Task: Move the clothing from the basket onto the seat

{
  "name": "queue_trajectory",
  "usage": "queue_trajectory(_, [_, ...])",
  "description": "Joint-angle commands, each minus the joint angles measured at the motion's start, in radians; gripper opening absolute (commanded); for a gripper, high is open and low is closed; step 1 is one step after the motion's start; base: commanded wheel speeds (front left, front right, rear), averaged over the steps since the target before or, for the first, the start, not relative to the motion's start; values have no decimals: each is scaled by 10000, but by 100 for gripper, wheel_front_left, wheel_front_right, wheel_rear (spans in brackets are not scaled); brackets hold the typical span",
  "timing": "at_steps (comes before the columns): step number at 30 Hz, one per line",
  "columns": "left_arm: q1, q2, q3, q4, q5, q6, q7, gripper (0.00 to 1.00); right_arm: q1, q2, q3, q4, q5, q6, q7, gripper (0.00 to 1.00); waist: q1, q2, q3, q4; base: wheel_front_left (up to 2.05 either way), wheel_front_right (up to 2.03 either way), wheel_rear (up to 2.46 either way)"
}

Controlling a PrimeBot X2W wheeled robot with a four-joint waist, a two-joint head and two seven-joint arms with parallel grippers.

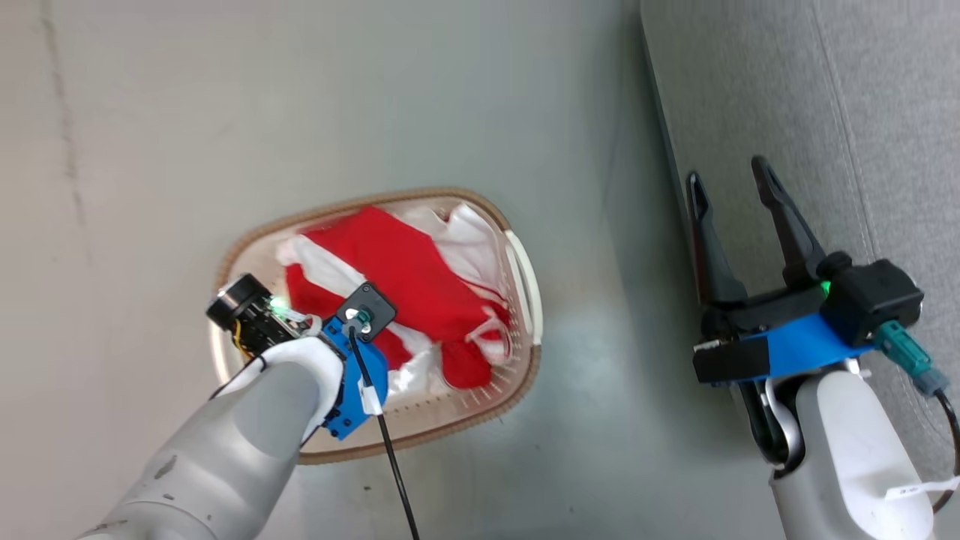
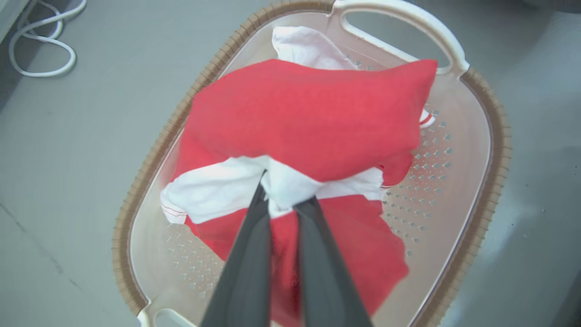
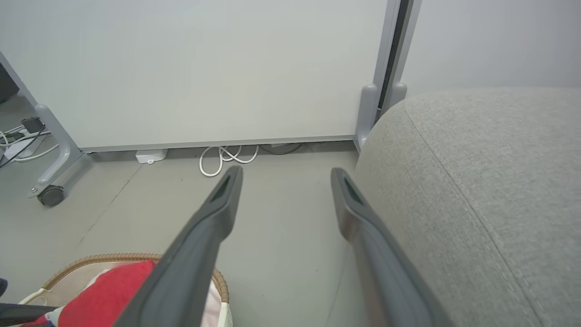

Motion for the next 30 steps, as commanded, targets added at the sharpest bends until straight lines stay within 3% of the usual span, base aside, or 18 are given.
queue_trajectory(1, [81,-80,70,38,-86,-8,-126,0,145,-37,-36,45,-39,4,-35,100,1,0,-593,431,0,0,0])
queue_trajectory(10, [207,-487,470,-109,-607,-7,-800,0,786,-37,-232,302,-312,4,-35,100,1,0,-1909,952,0,0,0])
queue_trajectory(17, [167,-631,954,-894,-759,253,-899,0,1272,-35,-324,462,-389,3,-35,100,1,0,-2796,1189,0,0,0])
queue_trajectory(30, [769,-208,2589,-3403,-387,852,-906,0,2205,-35,-432,725,-369,4,-35,100,1,0,-4254,1416,0,0,0])
